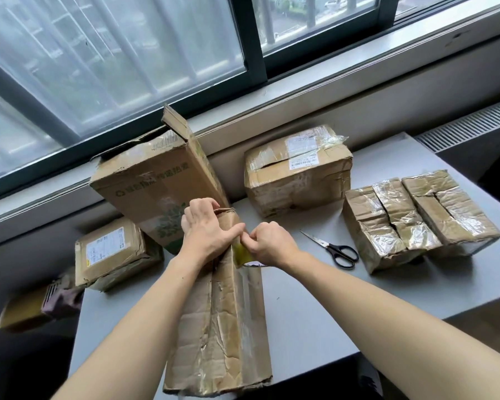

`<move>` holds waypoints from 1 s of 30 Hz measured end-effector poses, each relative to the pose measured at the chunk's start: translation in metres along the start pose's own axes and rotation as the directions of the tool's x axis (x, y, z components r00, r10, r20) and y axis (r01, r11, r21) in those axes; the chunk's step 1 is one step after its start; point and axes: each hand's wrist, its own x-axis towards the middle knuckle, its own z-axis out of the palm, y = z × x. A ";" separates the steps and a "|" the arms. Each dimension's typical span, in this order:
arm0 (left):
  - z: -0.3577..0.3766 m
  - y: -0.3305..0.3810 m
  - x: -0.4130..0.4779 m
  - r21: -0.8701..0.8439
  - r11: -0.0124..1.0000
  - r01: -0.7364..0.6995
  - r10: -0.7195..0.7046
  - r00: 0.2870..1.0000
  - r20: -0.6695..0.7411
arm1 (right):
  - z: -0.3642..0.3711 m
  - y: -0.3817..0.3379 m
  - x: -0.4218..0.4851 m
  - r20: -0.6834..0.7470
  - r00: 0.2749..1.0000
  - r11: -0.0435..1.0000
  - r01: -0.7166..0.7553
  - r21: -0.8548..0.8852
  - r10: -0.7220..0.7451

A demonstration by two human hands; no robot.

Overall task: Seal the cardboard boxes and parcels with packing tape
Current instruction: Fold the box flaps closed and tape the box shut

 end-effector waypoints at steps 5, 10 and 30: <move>-0.007 0.006 -0.016 -0.056 0.986 0.159 -0.161 0.986 -0.043 | -0.001 0.008 -0.004 0.020 1.000 0.999 -0.005 0.054 0.004; -0.013 0.014 -0.035 0.129 0.918 0.375 -0.395 0.896 0.204 | -0.003 0.015 -0.006 0.042 0.999 0.994 -0.014 0.108 0.010; 0.007 0.004 -0.024 0.284 0.956 -0.070 0.001 0.972 0.234 | 0.015 0.020 -0.010 0.023 0.999 0.954 0.029 0.300 -0.037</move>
